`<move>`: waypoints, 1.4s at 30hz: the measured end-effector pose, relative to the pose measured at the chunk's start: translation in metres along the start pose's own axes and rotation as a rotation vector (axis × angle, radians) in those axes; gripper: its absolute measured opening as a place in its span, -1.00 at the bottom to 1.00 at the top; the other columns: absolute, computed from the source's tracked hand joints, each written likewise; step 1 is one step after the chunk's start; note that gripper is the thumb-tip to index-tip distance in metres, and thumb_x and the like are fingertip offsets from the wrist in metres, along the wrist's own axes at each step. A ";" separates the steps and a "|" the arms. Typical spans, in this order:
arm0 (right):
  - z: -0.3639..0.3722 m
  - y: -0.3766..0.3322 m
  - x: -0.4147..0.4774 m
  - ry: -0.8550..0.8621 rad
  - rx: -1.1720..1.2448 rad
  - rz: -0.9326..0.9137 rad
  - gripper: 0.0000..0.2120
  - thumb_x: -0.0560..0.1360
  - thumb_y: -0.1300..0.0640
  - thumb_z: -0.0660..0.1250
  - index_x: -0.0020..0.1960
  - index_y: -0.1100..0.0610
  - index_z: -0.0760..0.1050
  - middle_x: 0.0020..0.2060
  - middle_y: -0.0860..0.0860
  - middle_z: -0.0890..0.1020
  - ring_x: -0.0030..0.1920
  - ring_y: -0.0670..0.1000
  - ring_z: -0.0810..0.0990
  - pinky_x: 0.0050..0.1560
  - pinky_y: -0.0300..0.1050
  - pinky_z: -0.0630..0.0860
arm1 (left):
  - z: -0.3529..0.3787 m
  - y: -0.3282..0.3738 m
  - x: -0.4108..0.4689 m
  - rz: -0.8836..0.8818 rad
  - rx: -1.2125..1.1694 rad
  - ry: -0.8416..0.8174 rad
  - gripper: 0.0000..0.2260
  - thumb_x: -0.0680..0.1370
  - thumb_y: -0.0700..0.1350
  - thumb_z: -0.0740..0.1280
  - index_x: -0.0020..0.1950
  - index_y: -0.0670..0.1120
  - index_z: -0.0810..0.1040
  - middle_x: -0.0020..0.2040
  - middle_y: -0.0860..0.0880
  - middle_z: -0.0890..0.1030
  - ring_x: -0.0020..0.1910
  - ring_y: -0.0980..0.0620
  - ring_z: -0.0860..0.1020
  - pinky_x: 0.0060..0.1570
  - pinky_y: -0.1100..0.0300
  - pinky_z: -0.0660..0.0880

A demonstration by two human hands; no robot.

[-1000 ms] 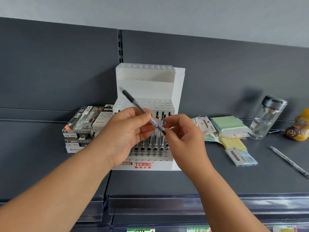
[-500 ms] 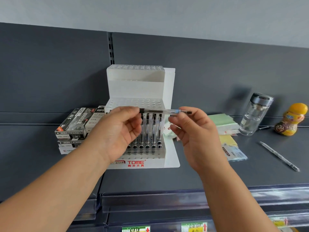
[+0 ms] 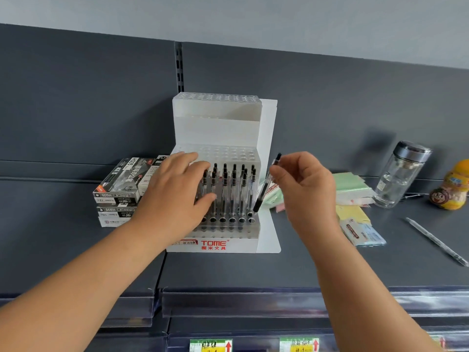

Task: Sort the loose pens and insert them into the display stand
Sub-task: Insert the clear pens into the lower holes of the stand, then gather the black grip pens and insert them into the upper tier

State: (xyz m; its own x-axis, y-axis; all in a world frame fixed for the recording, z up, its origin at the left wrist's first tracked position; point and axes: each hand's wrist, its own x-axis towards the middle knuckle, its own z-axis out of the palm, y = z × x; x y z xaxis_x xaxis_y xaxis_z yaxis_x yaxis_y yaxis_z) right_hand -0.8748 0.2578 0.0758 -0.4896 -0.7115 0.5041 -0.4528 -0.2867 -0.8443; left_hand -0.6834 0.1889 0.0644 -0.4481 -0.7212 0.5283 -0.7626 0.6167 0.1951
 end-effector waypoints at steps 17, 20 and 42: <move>0.027 0.033 -0.002 -0.125 -0.297 0.117 -0.92 0.51 0.08 0.37 -0.12 0.03 0.49 -0.30 -0.13 0.56 -0.27 -0.13 0.50 -0.25 -0.21 0.40 | 0.000 -0.019 -0.002 0.024 0.011 -0.186 -0.36 0.56 0.15 0.23 0.56 0.05 0.03 0.57 0.03 0.03 0.54 0.02 -0.08 0.47 0.10 -0.11; 0.027 0.031 -0.002 -0.136 -0.310 0.111 -0.93 0.51 0.08 0.37 -0.10 0.05 0.50 -0.31 -0.13 0.56 -0.26 -0.13 0.50 -0.25 -0.23 0.40 | -0.001 -0.018 -0.002 0.023 0.001 -0.186 -0.36 0.56 0.14 0.24 0.56 0.04 0.05 0.57 0.03 0.05 0.54 0.01 -0.06 0.47 0.09 -0.09; 0.125 -0.032 -0.066 -0.542 -0.553 -0.466 -0.59 0.48 0.00 0.33 0.27 0.16 0.46 0.24 0.11 0.49 0.19 0.20 0.48 0.19 0.13 0.45 | -0.079 -0.096 -0.094 -0.337 0.177 -0.006 -0.33 0.52 0.21 0.24 0.55 0.02 0.10 0.56 -0.01 0.08 0.54 0.00 -0.03 0.47 0.03 -0.03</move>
State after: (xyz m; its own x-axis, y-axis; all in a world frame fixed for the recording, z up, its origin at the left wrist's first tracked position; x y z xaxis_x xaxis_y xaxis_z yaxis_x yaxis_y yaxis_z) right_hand -0.7347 0.2344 0.0470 0.1881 -0.8454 0.4999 -0.8793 -0.3717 -0.2979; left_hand -0.5312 0.2227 0.0613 -0.1602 -0.8765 0.4541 -0.9362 0.2807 0.2117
